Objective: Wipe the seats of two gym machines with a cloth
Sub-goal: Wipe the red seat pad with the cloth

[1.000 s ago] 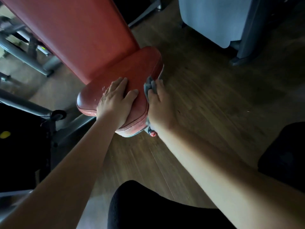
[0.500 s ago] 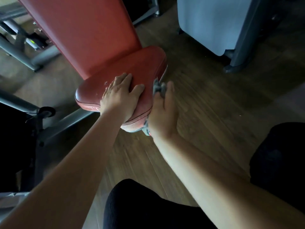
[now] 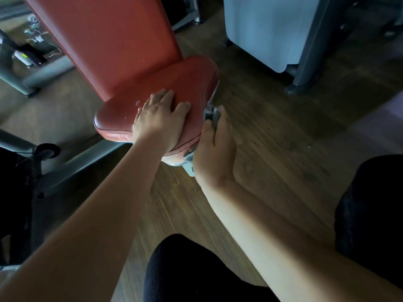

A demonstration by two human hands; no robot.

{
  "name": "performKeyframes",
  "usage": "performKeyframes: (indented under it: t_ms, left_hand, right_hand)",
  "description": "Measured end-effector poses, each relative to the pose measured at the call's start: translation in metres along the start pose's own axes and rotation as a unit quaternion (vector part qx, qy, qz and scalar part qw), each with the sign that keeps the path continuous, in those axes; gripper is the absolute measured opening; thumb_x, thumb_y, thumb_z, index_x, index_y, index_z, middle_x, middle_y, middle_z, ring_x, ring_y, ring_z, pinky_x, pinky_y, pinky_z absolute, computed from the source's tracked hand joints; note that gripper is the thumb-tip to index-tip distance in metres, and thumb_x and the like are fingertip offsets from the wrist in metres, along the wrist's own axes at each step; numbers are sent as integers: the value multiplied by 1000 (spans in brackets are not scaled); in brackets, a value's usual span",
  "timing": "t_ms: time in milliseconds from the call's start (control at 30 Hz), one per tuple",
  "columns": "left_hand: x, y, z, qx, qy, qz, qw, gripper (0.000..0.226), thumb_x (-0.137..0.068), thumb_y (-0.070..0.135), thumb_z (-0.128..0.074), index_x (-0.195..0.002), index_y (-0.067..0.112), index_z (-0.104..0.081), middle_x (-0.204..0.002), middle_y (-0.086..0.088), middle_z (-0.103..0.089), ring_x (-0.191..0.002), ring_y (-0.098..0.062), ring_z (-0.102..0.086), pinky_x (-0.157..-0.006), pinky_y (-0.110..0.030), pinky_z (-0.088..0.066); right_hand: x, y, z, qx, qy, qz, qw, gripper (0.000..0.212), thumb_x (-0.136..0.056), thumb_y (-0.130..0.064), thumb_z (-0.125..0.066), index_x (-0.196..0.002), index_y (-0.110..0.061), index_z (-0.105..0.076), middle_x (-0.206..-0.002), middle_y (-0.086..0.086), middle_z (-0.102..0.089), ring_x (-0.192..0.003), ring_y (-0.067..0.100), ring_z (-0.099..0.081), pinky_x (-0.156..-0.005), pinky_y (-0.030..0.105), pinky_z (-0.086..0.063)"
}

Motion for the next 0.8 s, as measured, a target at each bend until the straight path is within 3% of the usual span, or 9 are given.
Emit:
performKeyframes:
  t_ms: [67, 133, 233, 300, 367, 433, 567, 700, 800]
  left_hand:
    - [1, 0, -1, 0, -1, 1, 1000, 64, -101, 61, -39, -159, 33, -39, -170, 11, -30, -156, -19, -27, -125, -47, -25]
    - [0, 1, -1, -4, 1, -2, 1000, 65, -100, 60, -39, -159, 33, -38, -170, 10, -29, -157, -19, -26, -125, -47, -24]
    - [1, 1, -1, -10, 1, -1, 1000, 66, -100, 60, -39, -159, 32, -39, -170, 9, -30, -157, -19, -27, -125, -47, -25]
    - [0, 2, 0, -10, 0, 0, 1000, 66, -100, 60, -40, -159, 31, -39, -170, 8, -30, -157, -20, -26, -125, -47, -25]
    - [0, 1, 0, -13, 2, 4, 1000, 65, -100, 60, -40, -159, 32, -39, -170, 9, -30, -157, -20, -26, -125, -47, -24]
    - [0, 3, 0, -16, 3, 6, 1000, 65, -100, 59, -40, -159, 32, -39, -169, 9, -31, -156, -19, -27, -125, -47, -25]
    - [0, 1, 0, -16, 4, 3, 1000, 65, -100, 59, -40, -159, 32, -39, -169, 10, -31, -157, -19, -27, -125, -46, -26]
    - [-1, 2, 0, -21, 7, 7, 1000, 65, -99, 59, -41, -159, 34, -39, -168, 12, -31, -154, -19, -31, -122, -45, -27]
    - [0, -1, 1, -21, 4, 15, 1000, 66, -98, 62, -41, -159, 36, -39, -168, 13, -31, -154, -20, -32, -123, -46, -28]
  right_hand:
    - [-21, 2, 4, 21, -7, -6, 1000, 53, -97, -35, -34, -138, -10, -55, -137, 5, -63, -127, 16, -58, -110, 36, -46]
    - [-48, 4, 7, 42, -16, -44, 998, 52, -95, -35, -34, -132, -10, -62, -127, 7, -70, -120, 20, -63, -107, 39, -49]
    - [-20, -2, 5, 48, -28, -9, 998, 42, -104, -24, -39, -141, -12, -57, -141, 3, -62, -129, 8, -54, -114, 30, -41]
    - [-9, -4, 6, 42, -27, 31, 998, 44, -105, -22, -40, -146, -11, -51, -149, 4, -55, -138, 9, -48, -119, 30, -36]
    - [-35, 1, 6, 54, -15, 16, 998, 43, -103, -25, -37, -136, -11, -61, -136, 6, -66, -128, 17, -59, -111, 35, -45]
    - [-41, 3, 5, 51, -2, -24, 998, 39, -105, -22, -38, -132, -12, -63, -130, 6, -69, -120, 16, -62, -102, 27, -46]
    - [-4, 2, -1, 50, -42, 55, 996, 47, -104, -24, -37, -148, -9, -46, -152, 10, -51, -143, 21, -46, -119, 43, -38]
    - [-55, 4, 1, 63, -72, -9, 995, 39, -107, -23, -38, -138, -10, -56, -136, 8, -63, -128, 22, -59, -110, 37, -46]
    - [-4, 1, 2, 63, -73, 45, 994, 48, -104, -28, -35, -147, -8, -45, -149, 10, -52, -140, 22, -48, -117, 44, -39]
Point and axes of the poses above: each hand's wrist, its own x-axis away from the middle knuckle, its own z-axis out of the back of the hand, y = z × x, the point moved 7 cm from there along -x, towards the middle knuckle
